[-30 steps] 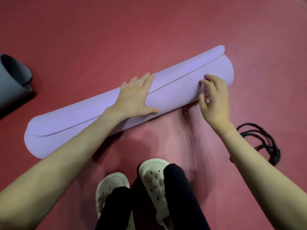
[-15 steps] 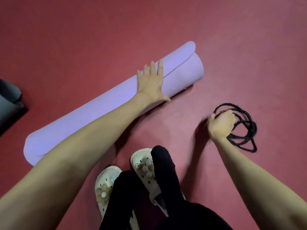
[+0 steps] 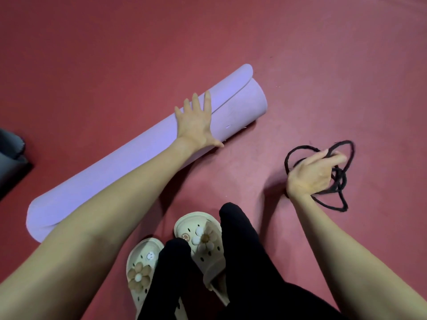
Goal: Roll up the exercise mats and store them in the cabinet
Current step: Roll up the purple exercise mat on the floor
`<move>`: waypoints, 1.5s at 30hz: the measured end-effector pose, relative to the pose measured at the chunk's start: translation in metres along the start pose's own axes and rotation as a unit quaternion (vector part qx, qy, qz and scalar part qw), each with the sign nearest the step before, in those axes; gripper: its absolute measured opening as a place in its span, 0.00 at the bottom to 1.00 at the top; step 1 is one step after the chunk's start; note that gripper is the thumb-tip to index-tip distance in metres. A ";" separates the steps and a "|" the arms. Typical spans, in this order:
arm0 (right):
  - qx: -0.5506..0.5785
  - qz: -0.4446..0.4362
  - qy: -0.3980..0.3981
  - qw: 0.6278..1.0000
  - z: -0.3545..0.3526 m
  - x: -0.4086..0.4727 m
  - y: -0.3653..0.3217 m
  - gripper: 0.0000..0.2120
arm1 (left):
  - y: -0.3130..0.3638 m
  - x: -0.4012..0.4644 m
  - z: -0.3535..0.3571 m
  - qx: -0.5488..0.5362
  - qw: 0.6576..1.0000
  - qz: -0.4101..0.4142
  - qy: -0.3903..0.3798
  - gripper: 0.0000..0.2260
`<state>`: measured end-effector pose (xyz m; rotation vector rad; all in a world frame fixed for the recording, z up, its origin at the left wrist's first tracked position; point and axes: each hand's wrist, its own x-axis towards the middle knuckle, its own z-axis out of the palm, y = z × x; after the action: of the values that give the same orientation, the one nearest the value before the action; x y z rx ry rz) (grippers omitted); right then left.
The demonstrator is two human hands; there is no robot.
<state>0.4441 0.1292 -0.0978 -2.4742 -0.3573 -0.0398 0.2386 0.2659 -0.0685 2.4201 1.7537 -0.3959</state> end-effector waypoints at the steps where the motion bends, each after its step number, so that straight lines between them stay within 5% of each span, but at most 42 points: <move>1: 0.042 -0.016 0.021 0.999 -0.003 -0.003 -0.007 0.20 | -0.001 0.000 0.000 0.000 1.000 0.000 0.007 0.63; 4: 0.094 -0.112 -0.009 0.989 -0.009 -0.017 -0.025 0.22 | -0.001 -0.004 0.000 -0.006 1.000 0.007 0.025 0.60; 7: 0.158 -0.168 -0.124 0.965 -0.014 -0.028 -0.042 0.14 | -0.001 -0.009 -0.007 -0.008 0.999 0.003 0.039 0.59; 9: 0.181 -0.146 -0.217 0.948 -0.012 -0.028 -0.055 0.09 | -0.008 -0.016 -0.019 -0.029 0.998 0.004 0.051 0.58; 12: 0.239 0.010 -0.331 0.913 -0.009 -0.020 -0.082 0.08 | -0.031 -0.034 -0.051 -0.071 0.994 -0.002 0.084 0.58; 15: 0.286 0.104 -0.466 0.831 -0.034 -0.025 -0.116 0.16 | -0.055 -0.068 -0.088 -0.129 0.984 -0.006 0.125 0.58; 20: 0.366 0.073 -0.604 0.704 -0.088 -0.068 -0.170 0.28 | -0.089 -0.139 -0.141 -0.184 0.970 -0.012 0.156 0.55; 24: 0.411 0.042 -0.662 0.626 -0.134 -0.100 -0.206 0.28 | -0.112 -0.191 -0.171 -0.199 0.955 -0.073 0.209 0.55; 32: 0.387 -0.147 -0.707 0.573 -0.213 -0.182 -0.273 0.29 | -0.178 -0.306 -0.219 -0.281 0.903 -0.172 0.277 0.65; 41: 0.306 -0.285 -0.788 0.453 -0.296 -0.280 -0.304 0.25 | -0.231 -0.421 -0.226 -0.350 0.819 -0.256 0.375 0.53; 45: 0.311 -0.330 -0.769 0.451 -0.331 -0.323 -0.306 0.22 | -0.237 -0.460 -0.219 -0.368 0.771 -0.294 0.429 0.53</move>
<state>0.0715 0.0864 0.3100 -0.7662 -1.6200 1.7126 -0.0905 -0.0235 0.2840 1.4570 2.3010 1.3287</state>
